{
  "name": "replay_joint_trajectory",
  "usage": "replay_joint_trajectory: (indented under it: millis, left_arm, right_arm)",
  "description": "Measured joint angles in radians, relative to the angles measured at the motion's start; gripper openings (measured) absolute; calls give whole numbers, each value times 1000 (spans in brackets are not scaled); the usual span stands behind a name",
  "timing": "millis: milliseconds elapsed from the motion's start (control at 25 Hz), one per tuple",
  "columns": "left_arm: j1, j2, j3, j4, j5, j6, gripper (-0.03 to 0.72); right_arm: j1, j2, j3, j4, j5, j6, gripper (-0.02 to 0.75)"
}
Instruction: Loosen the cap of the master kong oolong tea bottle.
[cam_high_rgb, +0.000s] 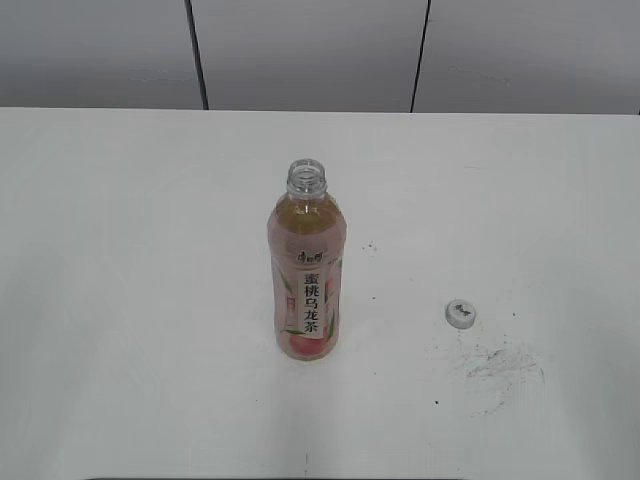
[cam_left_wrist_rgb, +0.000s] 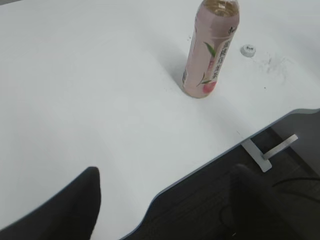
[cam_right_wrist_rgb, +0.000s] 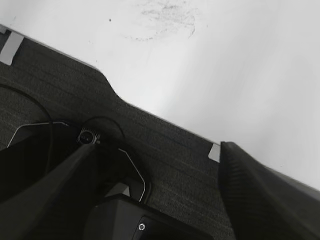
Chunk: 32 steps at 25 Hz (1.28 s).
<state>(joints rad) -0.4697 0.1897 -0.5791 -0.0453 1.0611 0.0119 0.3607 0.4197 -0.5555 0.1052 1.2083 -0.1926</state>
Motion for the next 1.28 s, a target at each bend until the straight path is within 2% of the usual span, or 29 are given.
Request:
replay_joint_trajectory:
  millis: [320, 960, 1080, 1160, 1280]
  left_arm:
    - [0, -3, 16, -8, -35, 1, 475]
    - [8, -5, 16, -15, -36, 2, 472]
    - [106, -8, 16, -16, -36, 3, 472]
    - [227, -30, 16, -16, -36, 3, 472]
    - [365, -109, 16, -15, -36, 3, 472]
  right_arm:
    - [0, -96, 38, -43, -92, -2, 564]
    - [-2, -96, 41, -50, -104, -2, 564]
    - [-50, -114, 41, -48, -104, -2, 564]
    - [-130, -150, 41, -48, -104, -2, 564]
    - [-251, -270, 41, -48, -104, -2, 564]
